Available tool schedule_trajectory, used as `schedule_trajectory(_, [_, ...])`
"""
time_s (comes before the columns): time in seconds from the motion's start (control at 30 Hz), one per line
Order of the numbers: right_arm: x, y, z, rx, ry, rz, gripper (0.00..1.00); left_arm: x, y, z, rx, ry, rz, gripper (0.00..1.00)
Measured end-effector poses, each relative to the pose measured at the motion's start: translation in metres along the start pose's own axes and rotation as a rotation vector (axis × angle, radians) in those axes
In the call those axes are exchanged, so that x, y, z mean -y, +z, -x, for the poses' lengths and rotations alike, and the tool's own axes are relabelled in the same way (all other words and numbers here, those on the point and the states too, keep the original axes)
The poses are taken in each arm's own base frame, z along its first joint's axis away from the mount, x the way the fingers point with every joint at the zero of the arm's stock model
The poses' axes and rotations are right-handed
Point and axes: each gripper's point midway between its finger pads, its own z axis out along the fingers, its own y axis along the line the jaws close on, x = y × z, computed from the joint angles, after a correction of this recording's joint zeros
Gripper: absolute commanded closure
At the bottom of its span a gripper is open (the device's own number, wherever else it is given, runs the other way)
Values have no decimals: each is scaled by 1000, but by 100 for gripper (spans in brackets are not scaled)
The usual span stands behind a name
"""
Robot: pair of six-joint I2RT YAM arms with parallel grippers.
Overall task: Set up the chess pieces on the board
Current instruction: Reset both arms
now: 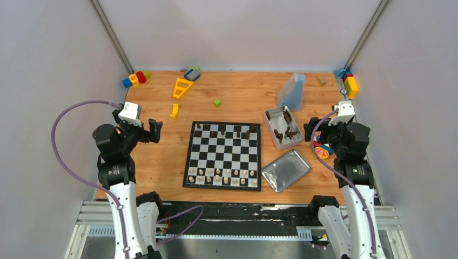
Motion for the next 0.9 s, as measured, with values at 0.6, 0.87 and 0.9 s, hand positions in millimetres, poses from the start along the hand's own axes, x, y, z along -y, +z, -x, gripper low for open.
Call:
schedule_trajectory(0.6, [-11, 0, -8, -10, -6, 64, 0, -6, 2, -12, -25, 5, 30, 0])
schedule_trajectory(0.87, [-14, 2, -13, -24, -4, 82, 0, -7, 3, -14, -33, 3, 29, 0])
schedule_trajectory(0.9, [-14, 2, -13, -24, -4, 84, 0, -7, 4, -14, -34, 3, 29, 0])
